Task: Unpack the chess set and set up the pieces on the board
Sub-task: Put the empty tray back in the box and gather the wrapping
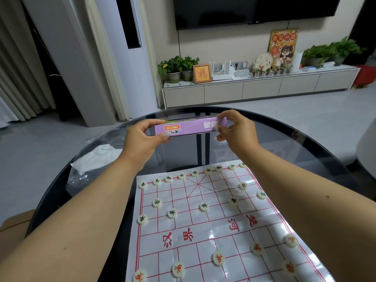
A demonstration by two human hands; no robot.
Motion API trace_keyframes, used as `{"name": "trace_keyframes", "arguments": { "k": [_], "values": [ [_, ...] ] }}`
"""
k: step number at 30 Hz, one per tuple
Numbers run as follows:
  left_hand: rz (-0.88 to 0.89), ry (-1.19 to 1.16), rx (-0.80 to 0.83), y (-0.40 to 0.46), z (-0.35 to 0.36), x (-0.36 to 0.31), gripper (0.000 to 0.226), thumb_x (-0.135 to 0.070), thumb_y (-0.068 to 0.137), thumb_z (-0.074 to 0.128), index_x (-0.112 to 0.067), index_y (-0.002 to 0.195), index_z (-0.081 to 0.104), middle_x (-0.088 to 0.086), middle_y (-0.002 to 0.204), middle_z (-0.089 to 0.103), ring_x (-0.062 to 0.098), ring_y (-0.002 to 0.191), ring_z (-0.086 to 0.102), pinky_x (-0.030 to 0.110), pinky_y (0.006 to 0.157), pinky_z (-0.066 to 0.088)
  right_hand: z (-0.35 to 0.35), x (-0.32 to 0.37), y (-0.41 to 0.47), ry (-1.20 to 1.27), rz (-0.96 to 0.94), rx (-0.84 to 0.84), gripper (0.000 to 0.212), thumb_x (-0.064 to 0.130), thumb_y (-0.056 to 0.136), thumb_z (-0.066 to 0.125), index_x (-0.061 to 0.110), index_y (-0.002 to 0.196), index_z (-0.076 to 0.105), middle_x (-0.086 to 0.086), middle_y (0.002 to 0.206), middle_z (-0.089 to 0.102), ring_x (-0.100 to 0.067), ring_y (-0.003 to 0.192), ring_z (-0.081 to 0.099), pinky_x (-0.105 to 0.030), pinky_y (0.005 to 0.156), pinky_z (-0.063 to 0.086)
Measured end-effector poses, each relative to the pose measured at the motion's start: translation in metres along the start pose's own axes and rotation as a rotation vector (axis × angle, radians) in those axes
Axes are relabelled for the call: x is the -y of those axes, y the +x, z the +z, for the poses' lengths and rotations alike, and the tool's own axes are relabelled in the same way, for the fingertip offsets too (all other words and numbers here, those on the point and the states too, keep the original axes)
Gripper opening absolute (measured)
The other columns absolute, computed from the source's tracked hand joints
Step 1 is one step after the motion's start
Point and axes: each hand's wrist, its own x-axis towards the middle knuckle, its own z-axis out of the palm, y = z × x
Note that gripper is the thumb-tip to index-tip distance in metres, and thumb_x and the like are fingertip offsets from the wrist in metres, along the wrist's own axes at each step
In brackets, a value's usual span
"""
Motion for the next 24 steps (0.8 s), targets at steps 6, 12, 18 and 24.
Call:
{"name": "trace_keyframes", "arguments": {
  "k": [6, 12, 18, 24],
  "values": [
    [-0.045, -0.068, 0.002, -0.001, 0.001, -0.003, 0.022, -0.003, 0.089, 0.063, -0.014, 0.108, 0.067, 0.003, 0.114, 0.066, 0.009, 0.09, 0.071, 0.022, 0.072, 0.058, -0.004, 0.001, 0.0, 0.149, 0.045, -0.049, 0.022, 0.018, 0.086, 0.069, 0.023, 0.105, 0.06, 0.0, 0.107, 0.064, -0.013, 0.062, 0.07, -0.026, 0.064, 0.059],
    [-0.076, -0.173, 0.048, -0.001, 0.003, -0.008, 0.029, -0.001, 0.091, 0.06, -0.01, 0.119, 0.061, 0.007, 0.116, 0.065, 0.016, 0.097, 0.07, 0.029, 0.082, 0.058, -0.004, -0.002, 0.0, 0.254, 0.059, 0.046, 0.046, 0.024, 0.088, 0.066, 0.022, 0.13, 0.048, -0.002, 0.113, 0.058, -0.017, 0.082, 0.069, -0.031, 0.066, 0.06],
    [-0.021, -0.04, -0.02, -0.003, 0.009, -0.008, 0.024, 0.001, 0.088, 0.063, -0.011, 0.109, 0.063, -0.002, 0.109, 0.064, 0.009, 0.088, 0.07, 0.02, 0.071, 0.058, 0.001, 0.0, 0.0, 0.227, 0.099, -0.009, 0.031, 0.022, 0.083, 0.072, 0.02, 0.111, 0.059, -0.001, 0.106, 0.062, -0.017, 0.071, 0.071, -0.041, 0.077, 0.058],
    [-0.023, 0.032, -0.053, -0.001, 0.009, -0.006, 0.022, -0.001, 0.089, 0.064, -0.015, 0.106, 0.063, -0.012, 0.104, 0.061, 0.008, 0.086, 0.069, 0.016, 0.065, 0.055, 0.003, 0.004, -0.001, 0.231, 0.111, -0.059, 0.028, 0.02, 0.078, 0.077, 0.019, 0.102, 0.063, 0.002, 0.094, 0.065, -0.018, 0.064, 0.072, -0.042, 0.074, 0.059]
  ]
}}
